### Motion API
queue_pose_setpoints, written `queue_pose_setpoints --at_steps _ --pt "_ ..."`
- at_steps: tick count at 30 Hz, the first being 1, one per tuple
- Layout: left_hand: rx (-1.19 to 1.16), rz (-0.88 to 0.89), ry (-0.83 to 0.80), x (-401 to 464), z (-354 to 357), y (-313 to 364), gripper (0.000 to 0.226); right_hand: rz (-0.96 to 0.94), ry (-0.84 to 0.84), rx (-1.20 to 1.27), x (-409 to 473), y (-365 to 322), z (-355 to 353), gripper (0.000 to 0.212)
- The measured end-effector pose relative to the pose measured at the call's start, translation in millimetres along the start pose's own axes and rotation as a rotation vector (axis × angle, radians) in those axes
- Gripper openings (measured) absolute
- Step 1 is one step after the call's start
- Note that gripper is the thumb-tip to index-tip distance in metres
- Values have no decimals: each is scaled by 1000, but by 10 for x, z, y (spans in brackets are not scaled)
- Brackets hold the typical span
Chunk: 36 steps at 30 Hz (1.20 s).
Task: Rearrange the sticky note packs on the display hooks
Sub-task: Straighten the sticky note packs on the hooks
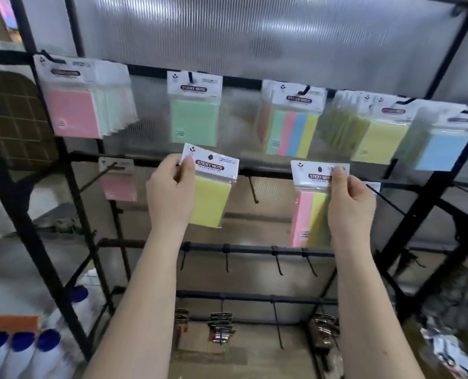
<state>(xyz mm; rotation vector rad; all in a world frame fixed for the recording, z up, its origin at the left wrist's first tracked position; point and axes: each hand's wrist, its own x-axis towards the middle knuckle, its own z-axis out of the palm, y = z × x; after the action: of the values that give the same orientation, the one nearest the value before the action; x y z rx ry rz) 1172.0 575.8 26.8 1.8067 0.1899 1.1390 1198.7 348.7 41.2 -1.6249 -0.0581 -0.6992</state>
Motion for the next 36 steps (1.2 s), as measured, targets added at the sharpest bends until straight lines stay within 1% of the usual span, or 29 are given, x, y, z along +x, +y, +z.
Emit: queue_pose_setpoints --at_steps 3,7,12,15,18,21,23,27,30,33,36 --pt "-92 -41 -43 -232 326 250 27 -12 -17 -19 171 94 -395 53" --pt "-199 -70 -61 -503 697 576 28 -1 -40 -37 340 208 -874 55" --pt "-314 -89 -116 -675 1101 917 34 -12 -32 -80 460 304 -1290 55" --pt "-349 -77 -187 -709 1318 1121 26 -20 -25 -114 530 343 -1455 52" --pt "-375 -50 -249 -664 1530 1263 20 -33 -17 -130 600 366 -1567 54" --pt "-427 -14 -273 -525 1770 1398 23 -41 17 -138 661 403 -1619 55" --pt "-440 11 -282 -402 1940 1504 14 -41 41 -153 701 426 -1630 54" --pt "-467 54 -304 -180 2281 1680 18 -62 72 -161 811 447 -1630 55" --pt "-454 48 -307 -83 2517 1726 24 -74 90 -162 887 464 -1606 55" --pt "-415 70 -288 -36 2664 1701 18 -89 90 -180 939 497 -1576 55" --pt "-386 91 -251 -12 2732 1680 21 -85 105 -171 982 532 -1568 54"
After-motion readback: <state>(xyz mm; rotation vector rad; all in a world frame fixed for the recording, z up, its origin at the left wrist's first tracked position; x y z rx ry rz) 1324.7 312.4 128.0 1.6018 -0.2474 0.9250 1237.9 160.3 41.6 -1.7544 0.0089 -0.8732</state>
